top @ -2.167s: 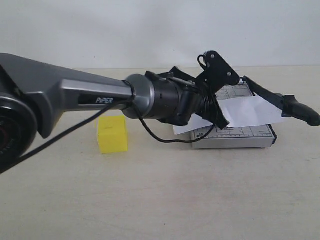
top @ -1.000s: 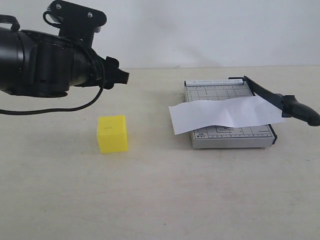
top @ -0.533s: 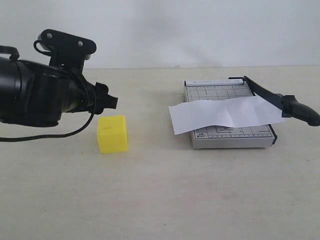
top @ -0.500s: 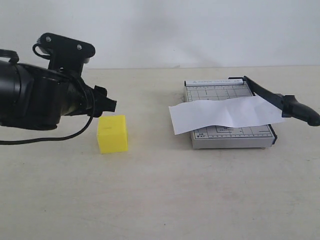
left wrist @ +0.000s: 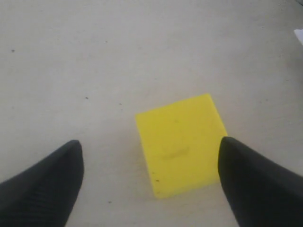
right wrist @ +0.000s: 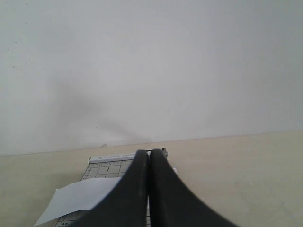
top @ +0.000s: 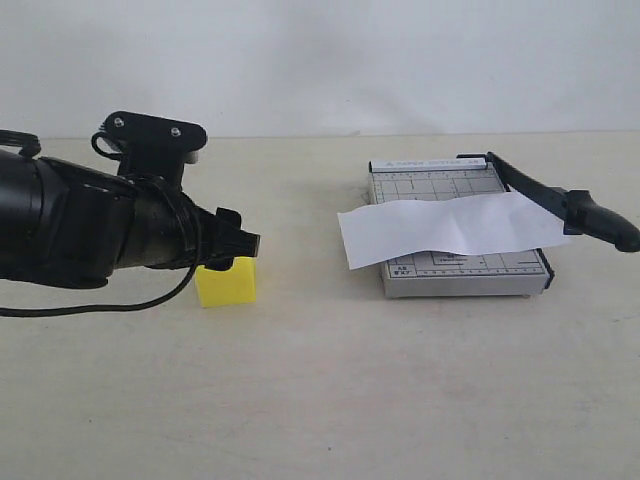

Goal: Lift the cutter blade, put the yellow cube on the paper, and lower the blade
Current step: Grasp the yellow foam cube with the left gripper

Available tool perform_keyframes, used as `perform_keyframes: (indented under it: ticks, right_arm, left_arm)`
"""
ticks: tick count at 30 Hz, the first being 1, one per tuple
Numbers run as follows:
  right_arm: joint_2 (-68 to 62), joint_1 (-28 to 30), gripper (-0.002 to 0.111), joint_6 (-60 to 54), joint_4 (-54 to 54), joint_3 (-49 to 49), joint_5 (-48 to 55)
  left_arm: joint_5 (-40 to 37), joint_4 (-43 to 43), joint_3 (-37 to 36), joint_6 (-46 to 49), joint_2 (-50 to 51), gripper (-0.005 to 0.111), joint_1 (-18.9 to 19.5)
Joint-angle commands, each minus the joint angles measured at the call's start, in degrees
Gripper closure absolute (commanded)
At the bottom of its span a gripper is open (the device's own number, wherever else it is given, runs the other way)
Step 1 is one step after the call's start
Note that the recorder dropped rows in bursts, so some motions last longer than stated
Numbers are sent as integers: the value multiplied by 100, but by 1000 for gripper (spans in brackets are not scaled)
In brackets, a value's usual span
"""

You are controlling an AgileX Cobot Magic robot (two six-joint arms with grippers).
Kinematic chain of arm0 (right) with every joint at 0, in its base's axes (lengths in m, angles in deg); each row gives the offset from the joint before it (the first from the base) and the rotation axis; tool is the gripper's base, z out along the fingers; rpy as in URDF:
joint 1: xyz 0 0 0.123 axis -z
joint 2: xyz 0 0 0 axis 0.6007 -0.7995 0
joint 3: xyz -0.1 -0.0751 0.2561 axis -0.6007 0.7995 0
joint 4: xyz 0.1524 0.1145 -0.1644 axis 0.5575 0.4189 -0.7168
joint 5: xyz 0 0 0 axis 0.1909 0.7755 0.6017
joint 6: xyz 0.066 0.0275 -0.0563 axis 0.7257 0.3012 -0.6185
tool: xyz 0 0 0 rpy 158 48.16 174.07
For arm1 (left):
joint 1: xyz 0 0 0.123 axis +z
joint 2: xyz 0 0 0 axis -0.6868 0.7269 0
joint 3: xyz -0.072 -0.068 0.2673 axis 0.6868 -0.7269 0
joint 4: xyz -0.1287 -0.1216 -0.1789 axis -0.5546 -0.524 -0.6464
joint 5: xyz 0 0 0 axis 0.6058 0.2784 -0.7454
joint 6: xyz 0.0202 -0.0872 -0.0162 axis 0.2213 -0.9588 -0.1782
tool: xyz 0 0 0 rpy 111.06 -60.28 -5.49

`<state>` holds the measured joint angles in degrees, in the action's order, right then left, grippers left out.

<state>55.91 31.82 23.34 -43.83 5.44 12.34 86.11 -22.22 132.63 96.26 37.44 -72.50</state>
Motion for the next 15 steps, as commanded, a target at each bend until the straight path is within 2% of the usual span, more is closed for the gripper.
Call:
perform_keyframes:
  ticks: [1,5,10,15]
  right_arm:
    - [28,-4,108,11,-1,-3,-36]
    - [28,-4,108,11,-1,-3,-36]
    - [28,-4,108,11,-11,-3,-36]
    - [28,-4,108,11,-11,-3,-36]
  left_arm:
    - [-496,-6,66,-468,134,33,-10]
    - [-611,-6,148,-558,134,32,-10]
    - [-656,-6,358,-558,134,19,-10]
    - [-859,-6,394,-543,134,19,-10]
